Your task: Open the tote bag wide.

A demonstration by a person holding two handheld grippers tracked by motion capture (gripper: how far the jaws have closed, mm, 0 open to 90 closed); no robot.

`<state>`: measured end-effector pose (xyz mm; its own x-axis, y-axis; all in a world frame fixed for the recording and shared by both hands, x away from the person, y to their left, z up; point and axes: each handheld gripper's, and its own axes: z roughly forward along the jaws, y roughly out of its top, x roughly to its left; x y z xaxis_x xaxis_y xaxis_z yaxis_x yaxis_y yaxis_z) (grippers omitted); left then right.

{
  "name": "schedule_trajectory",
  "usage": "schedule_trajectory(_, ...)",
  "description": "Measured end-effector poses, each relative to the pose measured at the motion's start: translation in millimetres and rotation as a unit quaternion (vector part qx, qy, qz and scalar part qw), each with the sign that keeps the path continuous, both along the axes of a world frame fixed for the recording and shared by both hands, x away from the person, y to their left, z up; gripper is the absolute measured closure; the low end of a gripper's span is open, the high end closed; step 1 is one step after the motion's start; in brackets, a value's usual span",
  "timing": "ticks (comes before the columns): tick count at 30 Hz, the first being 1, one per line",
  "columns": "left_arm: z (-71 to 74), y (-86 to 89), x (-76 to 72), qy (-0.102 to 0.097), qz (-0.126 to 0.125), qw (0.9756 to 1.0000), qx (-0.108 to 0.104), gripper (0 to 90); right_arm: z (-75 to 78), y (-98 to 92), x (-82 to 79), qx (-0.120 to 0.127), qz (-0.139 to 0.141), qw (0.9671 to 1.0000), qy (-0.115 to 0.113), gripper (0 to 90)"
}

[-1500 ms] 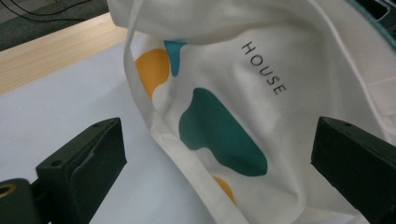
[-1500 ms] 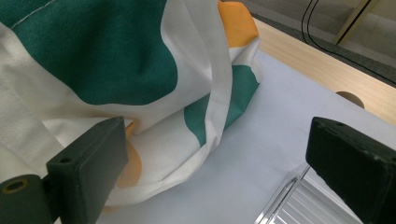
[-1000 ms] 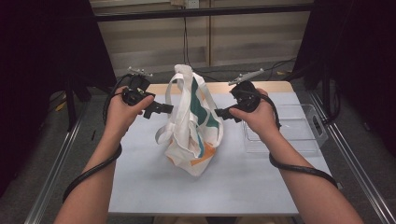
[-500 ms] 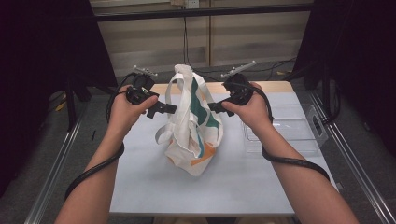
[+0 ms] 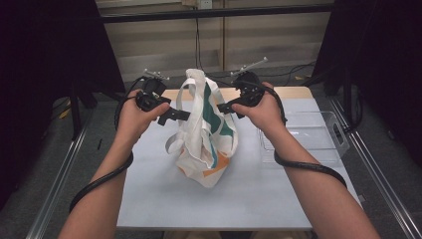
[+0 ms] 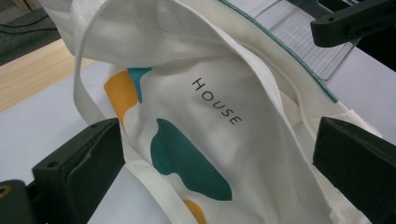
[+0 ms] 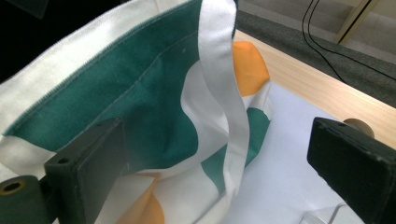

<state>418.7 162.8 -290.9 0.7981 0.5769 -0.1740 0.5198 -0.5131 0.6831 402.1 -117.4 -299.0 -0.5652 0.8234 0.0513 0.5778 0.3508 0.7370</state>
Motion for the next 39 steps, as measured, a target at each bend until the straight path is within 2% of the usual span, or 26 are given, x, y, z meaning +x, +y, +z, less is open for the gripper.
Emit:
schedule_trajectory(9,-4.2,-6.7,-0.8,0.007,-0.001,1.0,0.0,1.8,9.0,12.0,2.8,0.02,-0.011,0.9997,0.007,6.0)
schedule_trajectory(10,-4.9,-7.2,-0.7,0.008,0.0,1.0,0.0,1.8,9.1,16.3,3.1,0.013,-0.01,0.9998,0.009,7.2)
schedule_trajectory(14,-6.5,-8.1,-0.4,0.007,-0.006,0.9999,0.009,1.8,9.2,21.1,3.9,0.014,-0.01,0.9998,0.009,7.2)
schedule_trajectory(18,-8.2,-7.7,-1.5,0.008,-0.002,0.9999,0.007,2.0,12.2,24.6,4.7,0.011,-0.01,0.9999,0.007,7.2)
schedule_trajectory(22,-9.4,-7.6,-1.4,0.01,-0.017,0.9996,0.019,2.2,16.4,26.6,5.7,0.013,-0.011,0.9999,0.001,7.2)
schedule_trajectory(26,-10.8,-11.1,-2.6,0.014,-0.013,0.9997,0.013,2.3,16.2,31.2,5.5,0.01,-0.008,0.9999,0.002,7.2)
schedule_trajectory(27,-10.7,-11.1,-2.3,0.012,-0.017,0.9996,0.019,2.3,16.6,32.5,5.4,0.011,-0.007,0.9999,0.001,7.2)
schedule_trajectory(30,-13.7,-15.4,-2.6,0.014,-0.015,0.9997,0.013,2.2,19.3,35.6,6.3,0.025,-0.013,0.9996,-0.005,6.0)
schedule_trajectory(32,-15.3,-17.5,-2.2,0.017,-0.012,0.9997,0.014,2.1,19.7,37.9,6.8,0.026,-0.011,0.9996,-0.003,6.0)
schedule_trajectory(35,-16.1,-18.5,-1.9,0.015,-0.017,0.9996,0.018,2.0,18.5,42.0,6.7,0.021,-0.002,0.9998,-0.003,6.6)
schedule_trajectory(36,-16.0,-18.3,-1.7,0.014,-0.022,0.9994,0.025,1.8,16.3,45.2,6.2,0.007,0.002,1.0,-0.006,7.4)
schedule_trajectory(37,-16.6,-18.9,-1.9,0.014,-0.017,0.9994,0.027,1.8,16.3,45.2,6.2,0.007,0.002,1.0,-0.006,7.4)
schedule_trajectory(38,-18.2,-20.6,-2.7,0.019,-0.006,0.9996,0.018,1.7,14.8,46.0,6.4,0.004,0.002,1.0,-0.005,7.9)
schedule_trajectory(39,-18.5,-20.3,-2.4,0.018,-0.01,0.9995,0.022,1.7,13.5,46.2,6.7,0.004,-0.001,1.0,-0.005,8.8)
